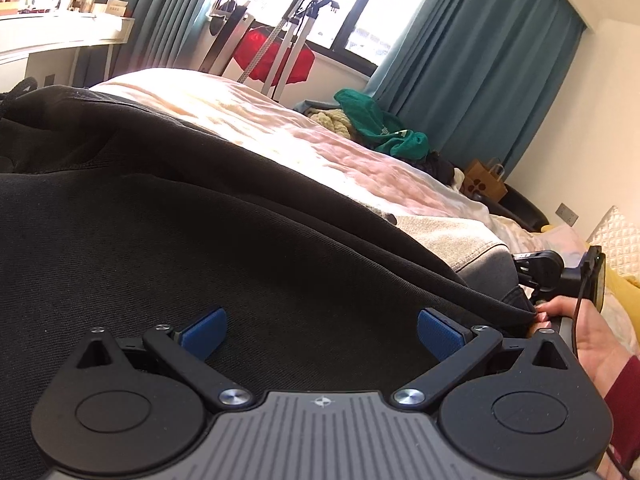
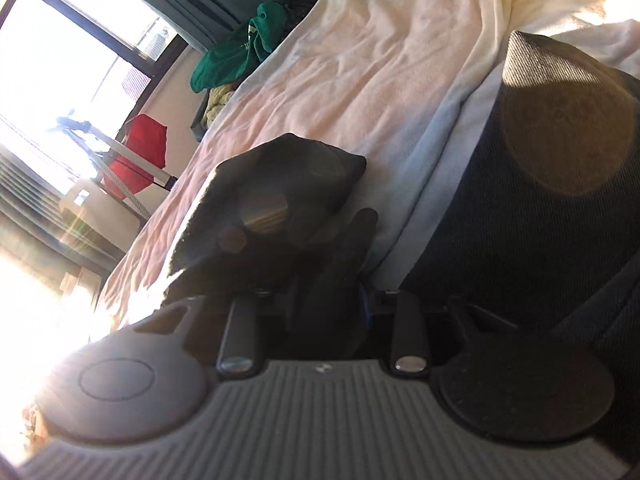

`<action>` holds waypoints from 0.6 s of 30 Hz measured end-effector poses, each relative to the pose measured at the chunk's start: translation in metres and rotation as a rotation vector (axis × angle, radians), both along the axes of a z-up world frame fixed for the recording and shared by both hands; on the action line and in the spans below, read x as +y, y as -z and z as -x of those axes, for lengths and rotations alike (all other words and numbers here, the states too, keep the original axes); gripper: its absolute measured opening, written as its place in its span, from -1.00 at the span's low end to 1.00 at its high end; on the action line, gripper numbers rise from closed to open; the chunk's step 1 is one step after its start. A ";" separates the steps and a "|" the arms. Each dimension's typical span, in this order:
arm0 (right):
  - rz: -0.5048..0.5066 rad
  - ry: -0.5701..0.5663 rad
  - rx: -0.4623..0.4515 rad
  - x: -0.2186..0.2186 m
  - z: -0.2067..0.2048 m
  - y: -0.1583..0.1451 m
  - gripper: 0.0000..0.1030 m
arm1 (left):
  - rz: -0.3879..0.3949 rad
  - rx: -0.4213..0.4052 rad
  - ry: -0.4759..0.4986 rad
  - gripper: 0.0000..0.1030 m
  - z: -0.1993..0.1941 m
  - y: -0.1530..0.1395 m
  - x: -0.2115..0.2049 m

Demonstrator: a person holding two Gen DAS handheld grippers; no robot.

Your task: Fold clothes

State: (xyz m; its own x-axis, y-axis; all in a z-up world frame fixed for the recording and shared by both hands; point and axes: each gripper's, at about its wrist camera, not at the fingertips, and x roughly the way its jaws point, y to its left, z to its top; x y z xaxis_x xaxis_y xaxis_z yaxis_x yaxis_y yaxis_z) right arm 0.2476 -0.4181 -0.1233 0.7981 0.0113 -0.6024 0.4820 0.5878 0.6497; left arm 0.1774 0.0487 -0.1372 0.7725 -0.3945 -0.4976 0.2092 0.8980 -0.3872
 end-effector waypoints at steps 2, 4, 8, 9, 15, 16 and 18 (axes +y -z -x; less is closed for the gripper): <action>0.023 -0.014 0.043 -0.002 -0.017 -0.016 -0.84 | -0.003 -0.006 -0.005 0.99 0.000 -0.001 0.000; 0.062 -0.011 0.040 -0.003 -0.038 -0.041 -0.85 | -0.008 -0.011 -0.011 0.98 0.000 -0.001 0.001; 0.254 0.013 -0.107 0.003 -0.075 -0.120 -0.87 | -0.003 -0.012 -0.039 0.98 -0.003 -0.001 0.005; 0.301 0.019 -0.143 0.004 -0.084 -0.140 -0.87 | 0.002 -0.011 -0.045 0.97 -0.003 -0.001 0.007; 0.413 0.078 -0.395 -0.019 -0.072 -0.189 -0.88 | 0.030 -0.013 -0.061 0.97 0.002 -0.003 0.014; 0.398 0.091 -0.368 -0.027 -0.064 -0.172 -0.88 | 0.028 -0.015 -0.060 0.97 0.002 -0.003 0.014; 0.368 0.116 -0.315 -0.042 -0.047 -0.137 -0.87 | 0.025 -0.016 -0.054 0.97 0.005 -0.004 0.013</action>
